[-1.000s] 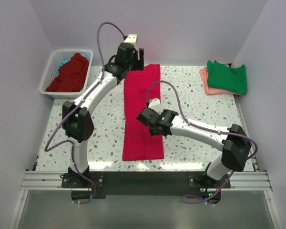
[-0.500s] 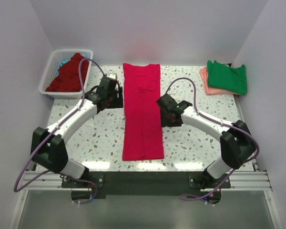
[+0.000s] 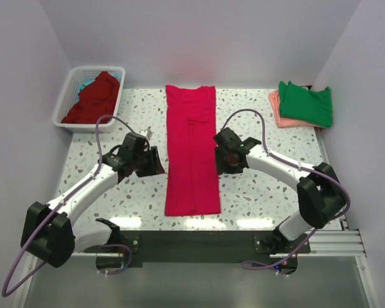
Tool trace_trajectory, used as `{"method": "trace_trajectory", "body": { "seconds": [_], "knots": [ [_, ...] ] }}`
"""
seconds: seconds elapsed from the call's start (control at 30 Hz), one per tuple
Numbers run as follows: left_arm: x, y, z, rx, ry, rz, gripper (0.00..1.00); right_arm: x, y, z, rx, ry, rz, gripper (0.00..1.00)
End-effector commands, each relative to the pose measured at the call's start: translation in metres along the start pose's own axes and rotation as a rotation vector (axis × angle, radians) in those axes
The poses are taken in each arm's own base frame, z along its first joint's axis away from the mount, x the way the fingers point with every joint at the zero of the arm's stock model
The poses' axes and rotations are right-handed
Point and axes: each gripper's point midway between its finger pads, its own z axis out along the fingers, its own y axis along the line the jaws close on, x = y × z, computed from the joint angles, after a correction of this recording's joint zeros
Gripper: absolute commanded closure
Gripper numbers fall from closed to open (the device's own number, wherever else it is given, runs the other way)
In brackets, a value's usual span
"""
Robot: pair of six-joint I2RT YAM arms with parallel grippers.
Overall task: Fold and stack the t-shirts
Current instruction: Fold the tshirt
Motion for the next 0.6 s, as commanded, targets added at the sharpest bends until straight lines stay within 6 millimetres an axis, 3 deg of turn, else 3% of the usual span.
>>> {"method": "trace_trajectory", "body": {
  "seconds": [0.0, 0.13, 0.3, 0.37, 0.57],
  "knots": [
    [0.021, -0.024, -0.016, 0.172, 0.029, -0.071, 0.52, 0.001, 0.004, -0.013, -0.061, -0.017, -0.012, 0.48],
    [0.055, -0.033, -0.022, 0.230, 0.103, -0.084, 0.53, 0.022, -0.002, -0.007, -0.068, 0.026, -0.010, 0.48],
    [0.094, -0.033, -0.019, 0.216, 0.153, -0.093, 0.54, 0.033, -0.004, -0.007, -0.096, 0.017, 0.006, 0.48],
    [0.106, -0.021, -0.015, 0.158, 0.158, -0.103, 0.54, 0.039, -0.004, -0.003, -0.108, 0.020, 0.011, 0.48],
    [0.115, 0.012, -0.008, 0.036, 0.080, -0.170, 0.55, 0.048, -0.007, -0.005, -0.149, -0.021, 0.033, 0.46]
  ]
}}
